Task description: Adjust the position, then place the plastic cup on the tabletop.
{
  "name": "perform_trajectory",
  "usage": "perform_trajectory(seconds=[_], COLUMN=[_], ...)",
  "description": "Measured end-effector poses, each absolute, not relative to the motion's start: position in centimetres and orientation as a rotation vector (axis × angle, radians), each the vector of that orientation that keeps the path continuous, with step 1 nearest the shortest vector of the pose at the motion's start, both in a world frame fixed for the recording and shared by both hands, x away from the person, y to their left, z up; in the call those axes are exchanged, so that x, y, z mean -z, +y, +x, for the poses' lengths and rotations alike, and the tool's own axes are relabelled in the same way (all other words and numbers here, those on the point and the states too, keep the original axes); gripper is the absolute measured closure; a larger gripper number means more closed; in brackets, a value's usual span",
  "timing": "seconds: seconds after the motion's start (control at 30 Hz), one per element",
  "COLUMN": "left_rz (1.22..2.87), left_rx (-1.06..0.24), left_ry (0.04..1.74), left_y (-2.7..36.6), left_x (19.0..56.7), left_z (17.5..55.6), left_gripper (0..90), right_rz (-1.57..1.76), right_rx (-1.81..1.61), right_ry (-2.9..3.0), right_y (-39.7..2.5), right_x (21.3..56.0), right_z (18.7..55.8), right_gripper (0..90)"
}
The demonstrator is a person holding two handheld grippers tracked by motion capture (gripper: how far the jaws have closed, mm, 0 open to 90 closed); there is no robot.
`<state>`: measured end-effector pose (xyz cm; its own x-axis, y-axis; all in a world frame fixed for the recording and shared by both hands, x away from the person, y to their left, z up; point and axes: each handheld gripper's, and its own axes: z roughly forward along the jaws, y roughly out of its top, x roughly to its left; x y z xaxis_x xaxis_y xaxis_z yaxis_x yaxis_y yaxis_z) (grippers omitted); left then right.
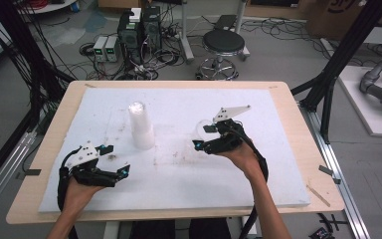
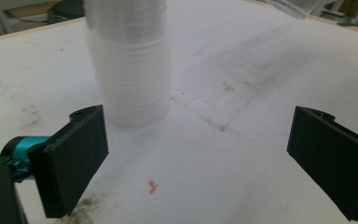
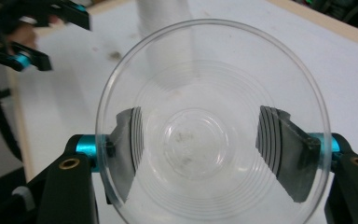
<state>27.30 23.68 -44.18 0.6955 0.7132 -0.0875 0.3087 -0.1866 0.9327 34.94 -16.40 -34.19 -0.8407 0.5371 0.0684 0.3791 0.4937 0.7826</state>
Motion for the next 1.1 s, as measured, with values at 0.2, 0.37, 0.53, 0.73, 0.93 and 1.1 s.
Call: perform_trajectory(seconds=[0.2, 0.37, 0.53, 0.73, 0.93, 1.1], left_rz=[1.76, 1.742, 1.731, 1.722, 1.718, 1.721], left_rx=[-0.449, -0.447, -0.448, -0.447, -0.449, -0.455], left_ry=[0.85, 0.855, 0.854, 0.855, 0.858, 0.873], left_y=[24.1, 24.4, 24.6, 24.6, 24.6, 24.7], left_x=[45.6, 45.6, 45.6, 45.7, 45.9, 46.3], left_z=[27.3, 27.3, 27.4, 27.4, 27.5, 27.6], left_gripper=[5.2, 5.2, 5.2, 5.2, 5.1, 5.1], right_rz=[0.835, 0.843, 0.858, 0.86, 0.861, 0.875], right_rx=[-1.145, -1.143, -1.131, -1.131, -1.117, -1.08], right_ry=[2.556, 2.559, 2.561, 2.556, 2.556, 2.557], right_y=[-15.5, -15.3, -15.2, -15.3, -15.2, -14.9], right_x=[33.6, 33.5, 33.5, 33.6, 33.8, 34.0], right_z=[35.4, 35.3, 35.4, 35.6, 35.8, 36.0], right_gripper=[32.6, 32.7, 32.7, 32.8, 32.8, 32.8])
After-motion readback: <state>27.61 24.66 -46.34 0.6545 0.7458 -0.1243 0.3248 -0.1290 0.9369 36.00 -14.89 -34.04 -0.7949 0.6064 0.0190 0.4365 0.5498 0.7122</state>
